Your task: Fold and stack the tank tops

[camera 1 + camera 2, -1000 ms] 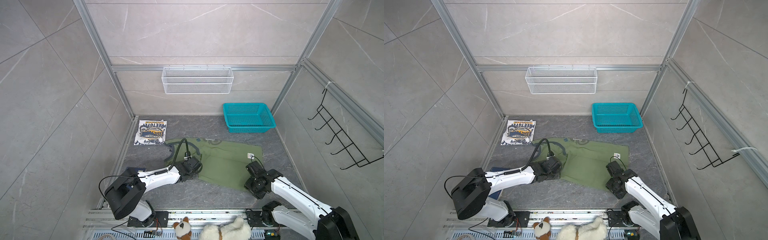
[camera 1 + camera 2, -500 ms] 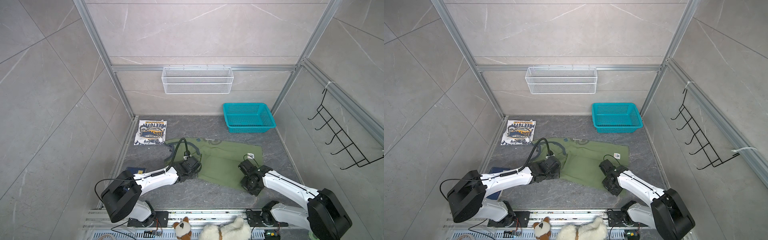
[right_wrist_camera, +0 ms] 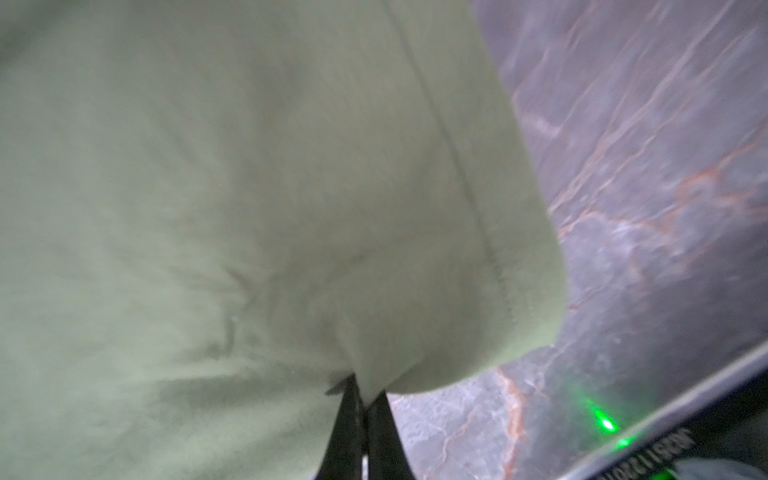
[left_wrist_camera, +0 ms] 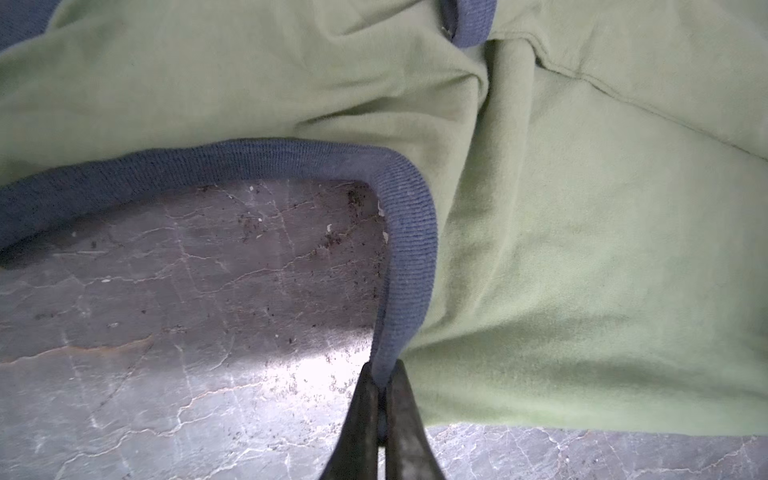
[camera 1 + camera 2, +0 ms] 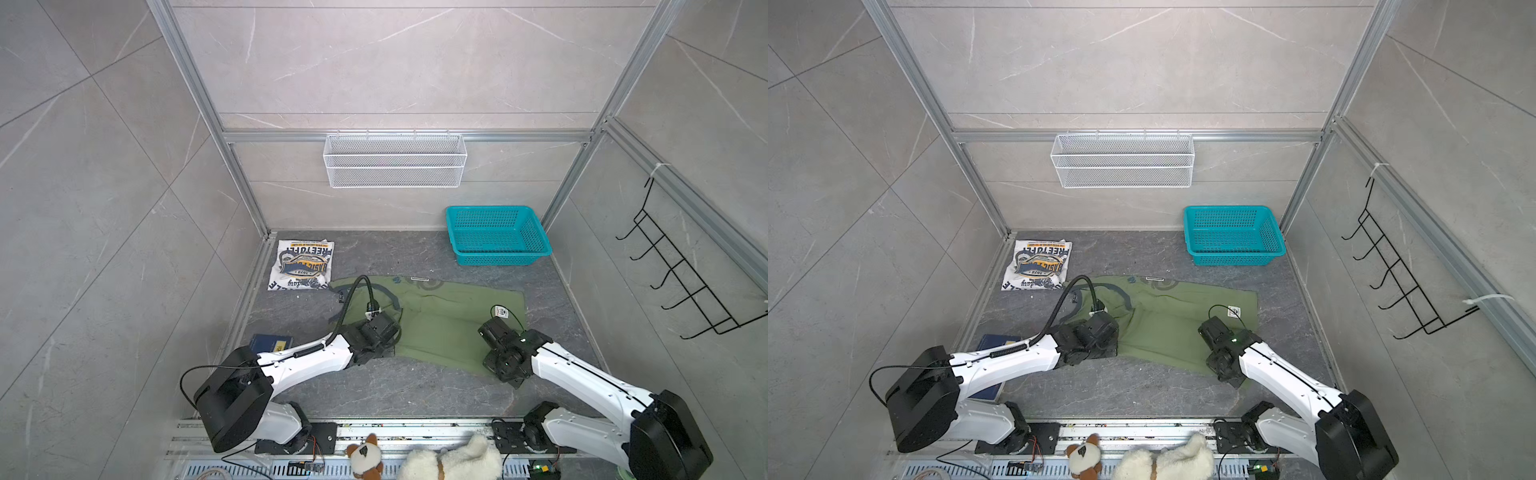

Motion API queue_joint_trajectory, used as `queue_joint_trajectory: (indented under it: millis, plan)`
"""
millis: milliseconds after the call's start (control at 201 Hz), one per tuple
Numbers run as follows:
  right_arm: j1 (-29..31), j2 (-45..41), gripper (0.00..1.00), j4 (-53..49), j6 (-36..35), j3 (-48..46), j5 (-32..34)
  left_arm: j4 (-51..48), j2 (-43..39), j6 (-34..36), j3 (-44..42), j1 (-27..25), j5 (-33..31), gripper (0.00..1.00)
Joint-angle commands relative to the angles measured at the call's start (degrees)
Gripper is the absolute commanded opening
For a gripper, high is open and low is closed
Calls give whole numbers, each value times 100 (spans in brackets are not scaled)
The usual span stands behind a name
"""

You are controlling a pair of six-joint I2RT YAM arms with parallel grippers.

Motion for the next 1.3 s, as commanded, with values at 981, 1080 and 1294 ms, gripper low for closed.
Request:
queue_joint_trajectory:
  millis: [981,1080,1294]
  plan:
    - [-2129,3212,9,1077,-3876,3197,-219,-1145,3111,817,4331,1243,88,0]
    - [-2213,3378,10,1098,-3884,3310,-171,-1155,3423,880,4637,1400,227,0]
    - [-2357,3764,33,1160,-4003,3631,-230,-1252,4005,907,5122,1566,409,13]
